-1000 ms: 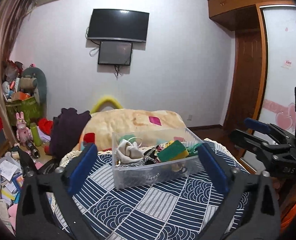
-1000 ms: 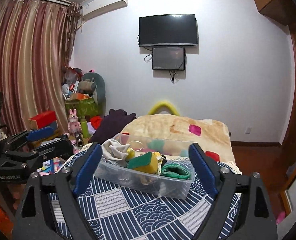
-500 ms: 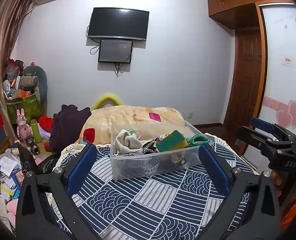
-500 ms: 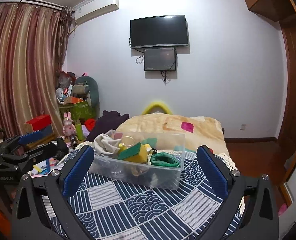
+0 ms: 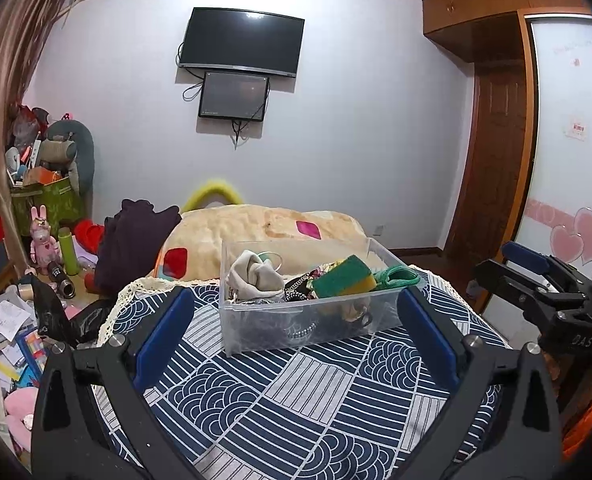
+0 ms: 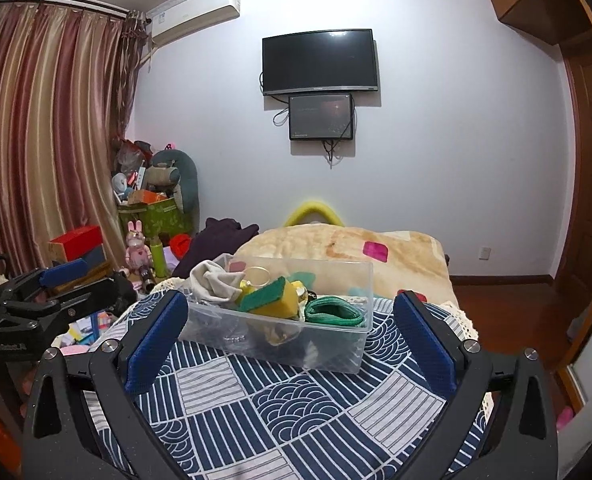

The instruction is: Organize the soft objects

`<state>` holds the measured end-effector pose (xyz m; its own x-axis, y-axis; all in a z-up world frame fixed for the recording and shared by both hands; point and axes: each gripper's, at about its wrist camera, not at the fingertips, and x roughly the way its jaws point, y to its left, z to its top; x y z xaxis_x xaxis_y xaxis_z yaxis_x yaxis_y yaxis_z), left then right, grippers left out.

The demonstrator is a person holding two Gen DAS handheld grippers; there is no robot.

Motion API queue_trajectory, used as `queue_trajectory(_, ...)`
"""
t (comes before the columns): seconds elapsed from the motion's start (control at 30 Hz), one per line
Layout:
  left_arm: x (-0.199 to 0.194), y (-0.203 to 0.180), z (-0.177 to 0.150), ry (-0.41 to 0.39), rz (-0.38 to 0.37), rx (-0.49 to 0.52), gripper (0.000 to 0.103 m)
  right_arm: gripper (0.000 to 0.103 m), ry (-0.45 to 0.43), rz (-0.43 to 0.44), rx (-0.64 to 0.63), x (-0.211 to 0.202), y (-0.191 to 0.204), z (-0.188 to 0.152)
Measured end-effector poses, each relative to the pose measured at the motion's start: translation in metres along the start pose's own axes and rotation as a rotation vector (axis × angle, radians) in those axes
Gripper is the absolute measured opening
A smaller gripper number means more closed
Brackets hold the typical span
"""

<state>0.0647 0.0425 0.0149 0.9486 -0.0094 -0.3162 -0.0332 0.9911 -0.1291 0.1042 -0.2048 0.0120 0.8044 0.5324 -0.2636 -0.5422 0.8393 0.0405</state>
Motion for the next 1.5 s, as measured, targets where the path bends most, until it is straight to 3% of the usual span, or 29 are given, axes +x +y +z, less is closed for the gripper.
queue_trajectory(1.1, -0.008, -0.010, 0.002, -0.030, 0.013, 0.045, 0.103, 0.103, -0.014, 0.010, 0.005, -0.007, 0.003, 0.004)
queue_trajectory(1.5, -0.011, -0.012, 0.001, -0.028, -0.021, 0.046, 0.103, 0.103, -0.009, 0.007, 0.004, -0.008, 0.004, 0.005)
